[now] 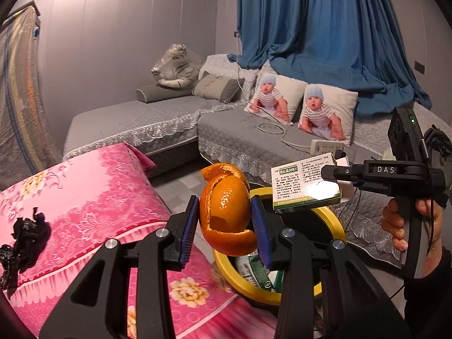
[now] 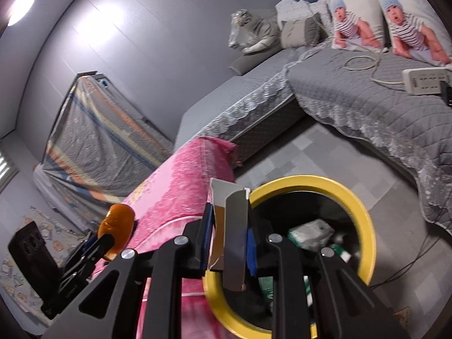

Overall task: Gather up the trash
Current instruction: 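Carry the medicine box and orange peel over the bin and release both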

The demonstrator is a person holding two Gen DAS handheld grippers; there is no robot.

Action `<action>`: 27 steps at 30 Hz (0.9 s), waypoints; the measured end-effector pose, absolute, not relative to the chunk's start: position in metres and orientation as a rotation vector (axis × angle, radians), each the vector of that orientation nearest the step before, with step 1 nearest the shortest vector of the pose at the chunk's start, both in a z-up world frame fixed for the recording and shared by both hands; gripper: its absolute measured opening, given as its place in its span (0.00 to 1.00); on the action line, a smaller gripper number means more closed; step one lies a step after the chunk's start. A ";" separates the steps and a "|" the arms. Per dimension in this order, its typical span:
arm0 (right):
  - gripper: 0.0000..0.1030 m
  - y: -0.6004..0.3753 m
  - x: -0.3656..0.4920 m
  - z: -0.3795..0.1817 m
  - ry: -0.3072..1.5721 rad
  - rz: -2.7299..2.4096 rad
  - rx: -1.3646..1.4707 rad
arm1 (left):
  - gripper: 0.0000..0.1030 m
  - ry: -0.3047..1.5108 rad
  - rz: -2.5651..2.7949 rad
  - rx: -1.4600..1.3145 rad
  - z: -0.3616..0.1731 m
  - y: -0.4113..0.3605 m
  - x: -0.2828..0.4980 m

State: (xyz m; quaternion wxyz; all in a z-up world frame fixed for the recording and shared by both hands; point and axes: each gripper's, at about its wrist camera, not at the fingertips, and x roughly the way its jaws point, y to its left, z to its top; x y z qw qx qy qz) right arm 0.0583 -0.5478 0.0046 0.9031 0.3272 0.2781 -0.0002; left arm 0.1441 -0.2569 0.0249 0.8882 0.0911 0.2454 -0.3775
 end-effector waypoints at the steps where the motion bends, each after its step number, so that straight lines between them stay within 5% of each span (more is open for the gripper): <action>1: 0.19 -0.550 0.057 0.002 0.577 -0.018 0.671 | 0.34 0.513 -0.788 0.193 0.022 -0.260 0.144; 21: 0.20 -0.571 0.052 -0.037 0.646 -0.223 0.613 | 0.36 0.622 -0.815 0.255 -0.029 -0.316 0.158; 25: 0.24 -0.570 0.053 -0.039 0.657 -0.256 0.584 | 0.39 0.636 -0.811 0.247 -0.034 -0.317 0.162; 27: 0.32 -0.571 0.053 -0.039 0.660 -0.257 0.587 | 0.51 0.631 -0.805 0.241 -0.034 -0.316 0.161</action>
